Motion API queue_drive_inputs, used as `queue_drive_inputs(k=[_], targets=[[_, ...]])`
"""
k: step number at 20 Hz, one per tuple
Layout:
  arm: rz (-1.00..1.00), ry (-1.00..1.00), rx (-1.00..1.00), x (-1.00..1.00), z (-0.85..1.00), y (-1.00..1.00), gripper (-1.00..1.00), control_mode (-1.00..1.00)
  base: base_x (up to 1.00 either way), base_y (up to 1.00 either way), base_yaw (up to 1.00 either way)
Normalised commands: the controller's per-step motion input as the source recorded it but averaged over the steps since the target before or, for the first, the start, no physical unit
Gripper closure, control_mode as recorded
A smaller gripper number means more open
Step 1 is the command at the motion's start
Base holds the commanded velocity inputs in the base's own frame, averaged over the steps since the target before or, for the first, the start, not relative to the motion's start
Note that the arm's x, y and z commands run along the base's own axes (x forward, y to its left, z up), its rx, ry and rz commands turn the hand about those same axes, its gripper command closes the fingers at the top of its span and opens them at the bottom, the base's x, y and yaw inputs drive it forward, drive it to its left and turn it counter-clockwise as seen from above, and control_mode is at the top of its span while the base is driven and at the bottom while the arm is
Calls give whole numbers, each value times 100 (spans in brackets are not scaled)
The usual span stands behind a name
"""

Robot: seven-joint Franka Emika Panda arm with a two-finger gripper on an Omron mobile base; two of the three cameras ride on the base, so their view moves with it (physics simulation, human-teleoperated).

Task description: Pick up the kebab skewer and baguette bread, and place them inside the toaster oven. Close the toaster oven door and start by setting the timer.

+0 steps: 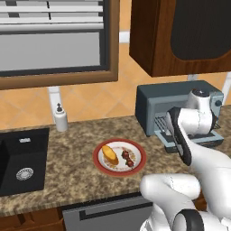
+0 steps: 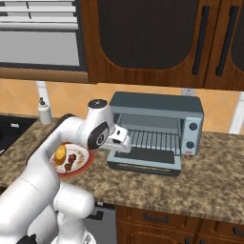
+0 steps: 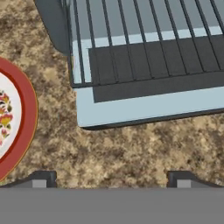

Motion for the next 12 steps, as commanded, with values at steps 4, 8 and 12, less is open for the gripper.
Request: queue_drive_inputs(k=[4,8,12], targets=[[0,10,0,2,0,100,-100,-100,0,0,0],[0,12,-1,10,-17,94,-100,-100,0,0,0],[0,12,-1,29,-41,82,-100,-100,0,0,0]])
